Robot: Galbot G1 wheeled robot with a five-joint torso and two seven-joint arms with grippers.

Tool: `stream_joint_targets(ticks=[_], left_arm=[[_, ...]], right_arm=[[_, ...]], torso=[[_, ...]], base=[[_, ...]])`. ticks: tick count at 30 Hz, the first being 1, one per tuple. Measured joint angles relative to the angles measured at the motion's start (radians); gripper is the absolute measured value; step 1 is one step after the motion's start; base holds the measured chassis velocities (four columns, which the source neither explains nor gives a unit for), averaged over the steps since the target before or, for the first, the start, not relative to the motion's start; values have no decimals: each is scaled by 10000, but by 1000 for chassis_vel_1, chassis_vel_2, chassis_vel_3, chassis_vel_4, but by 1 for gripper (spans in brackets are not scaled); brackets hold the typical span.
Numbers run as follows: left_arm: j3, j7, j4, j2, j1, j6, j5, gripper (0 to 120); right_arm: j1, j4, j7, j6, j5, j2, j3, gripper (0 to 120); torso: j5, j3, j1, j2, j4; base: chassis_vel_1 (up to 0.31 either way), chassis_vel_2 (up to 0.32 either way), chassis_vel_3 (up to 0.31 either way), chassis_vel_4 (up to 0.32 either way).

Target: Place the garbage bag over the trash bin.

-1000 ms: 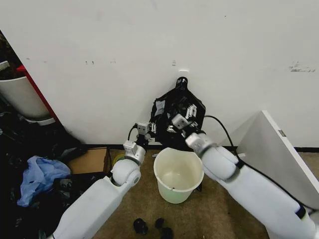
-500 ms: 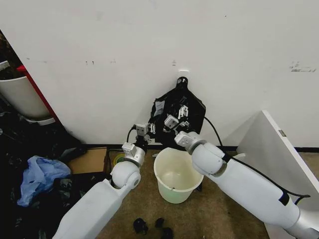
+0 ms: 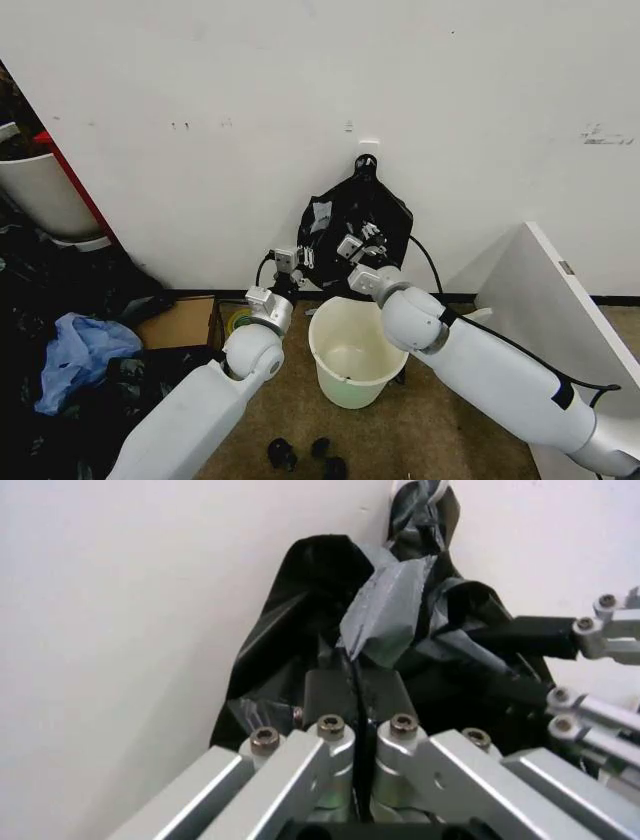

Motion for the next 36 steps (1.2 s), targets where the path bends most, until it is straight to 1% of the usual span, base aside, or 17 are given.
stream_joint_targets(ticks=[1,2,3,5,6,9,10,12,13,14,17,21,22,24,28,36], left_arm=[[-18,-10,-17,13,16,0,0,0],[-29,-12,-28,17,26,0,-1,0],[-37,-17,-33,22,34,0,-2,0],[-59,-38,-116,41,70,2,-5,0],[-59,-38,-116,41,70,2,-5,0],[-187,-72,-539,125,232,86,-15,0],[-294,-91,-900,239,362,165,-53,0],[-456,-133,-1563,551,609,286,-188,0],[-508,-157,-1823,681,706,324,-255,0],[-508,-157,-1823,681,706,324,-255,0],[-568,-249,-2554,1040,1019,512,-519,0],[-577,-301,-3336,1495,1499,679,-787,0],[-577,-301,-3336,1495,1499,679,-787,0],[-577,-281,-3618,1684,1756,711,-812,0],[-409,-273,-3740,1686,1956,770,-807,0],[-188,-303,-4052,1872,2225,885,-781,0]], right_arm=[[-70,10,88,-13,58,15,98,11],[-136,44,159,-12,140,19,195,8],[-198,91,240,1,250,19,279,2],[-411,392,606,96,1028,6,590,0],[-411,392,606,96,1028,6,590,0],[-924,1068,1388,610,3080,-46,1214,0],[-1309,1476,1675,941,4154,-58,1606,0],[-1856,2087,1944,1286,5371,-103,2103,0],[-2101,2322,1992,1433,5740,-128,2296,0],[-2101,2322,1992,1433,5740,-128,2296,0],[-2887,3015,2091,1735,6581,-155,2987,0],[-3953,3909,2286,1398,7241,-229,3959,0],[-3953,3909,2286,1398,7241,-229,3959,0],[-4646,4452,2294,1327,7502,-413,4551,0],[-5669,5006,2089,1442,7516,-643,5338,0],[-6771,5512,2064,1421,7769,-687,6043,0]], torso=[[0,0,0,0,0],[0,0,0,0,0],[0,0,0,0,-1],[1,0,0,0,-1],[1,0,0,0,-1],[-4,0,1,0,0],[2,-2,0,0,-2],[-1,-3,0,0,-1],[0,-3,0,0,-1],[0,-3,0,0,-1],[-1,-3,-1,0,-1],[0,-3,-1,1,-1],[0,-3,-1,1,-1],[1,-3,-1,1,0],[0,-2,-1,1,-2],[1,-1,-1,1,-2]], base=[[0,0,0,0],[0,0,0,0],[0,0,0,0],[0,0,0,0],[0,0,0,0],[0,0,0,0],[0,0,0,0],[0,0,0,0],[0,0,0,0],[0,0,0,0],[0,0,0,0],[0,0,0,0],[0,0,0,0],[0,0,0,0],[0,0,0,0],[0,0,0,0]])
